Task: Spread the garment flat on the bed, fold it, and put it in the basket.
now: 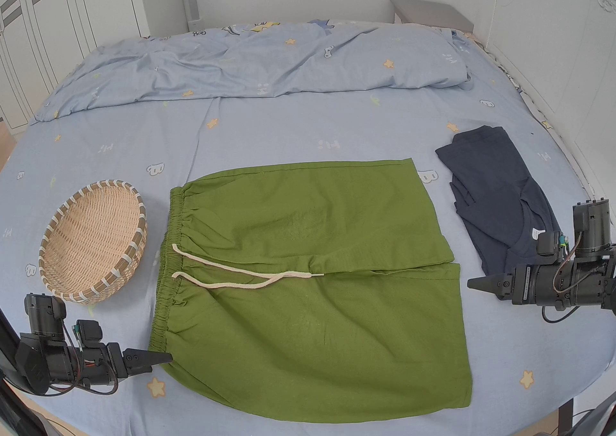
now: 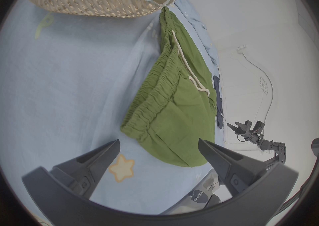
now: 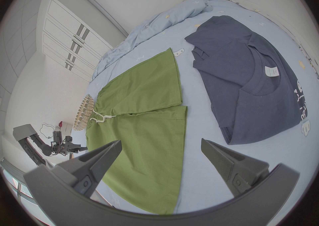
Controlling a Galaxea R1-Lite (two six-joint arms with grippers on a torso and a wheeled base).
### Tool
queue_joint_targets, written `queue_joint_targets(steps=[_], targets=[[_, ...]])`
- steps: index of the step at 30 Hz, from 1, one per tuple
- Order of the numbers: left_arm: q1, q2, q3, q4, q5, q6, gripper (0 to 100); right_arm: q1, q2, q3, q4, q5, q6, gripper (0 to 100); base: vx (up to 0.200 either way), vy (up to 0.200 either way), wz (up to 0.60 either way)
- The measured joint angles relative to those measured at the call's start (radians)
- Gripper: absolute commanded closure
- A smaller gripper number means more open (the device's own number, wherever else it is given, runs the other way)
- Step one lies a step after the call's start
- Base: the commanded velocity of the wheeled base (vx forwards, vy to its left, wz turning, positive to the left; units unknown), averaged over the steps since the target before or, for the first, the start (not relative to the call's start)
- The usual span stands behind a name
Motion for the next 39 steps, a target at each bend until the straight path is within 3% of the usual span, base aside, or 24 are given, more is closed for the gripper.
queue_joint_targets(steps=[14, 15, 29, 35, 39], targets=[[-0.006, 0.23, 0.024, -0.367, -0.003, -0.01, 0, 0.002, -0.006, 0.005, -0.018, 0.0, 0.001, 0, 0.0, 0.0, 0.0], [-0.007, 0.241, 0.024, -0.381, -0.004, -0.011, 100, 0.002, -0.006, 0.005, -0.019, 0.0, 0.001, 0, 0.0, 0.0, 0.0], [0.028, 0.255, 0.025, -0.3, -0.005, -0.011, 100, 0.003, -0.004, 0.029, -0.021, 0.0, 0.001, 0, 0.0, 0.0, 0.0], [0.066, 0.152, 0.025, -0.09, -0.062, 0.004, 100, 0.003, -0.005, 0.084, -0.021, 0.001, -0.004, 0, 0.0, 0.0, 0.0], [0.095, 0.05, 0.026, 0.079, -0.117, 0.075, 100, 0.003, -0.006, 0.175, -0.02, 0.004, -0.009, 0, 0.0, 0.0, 0.0]])
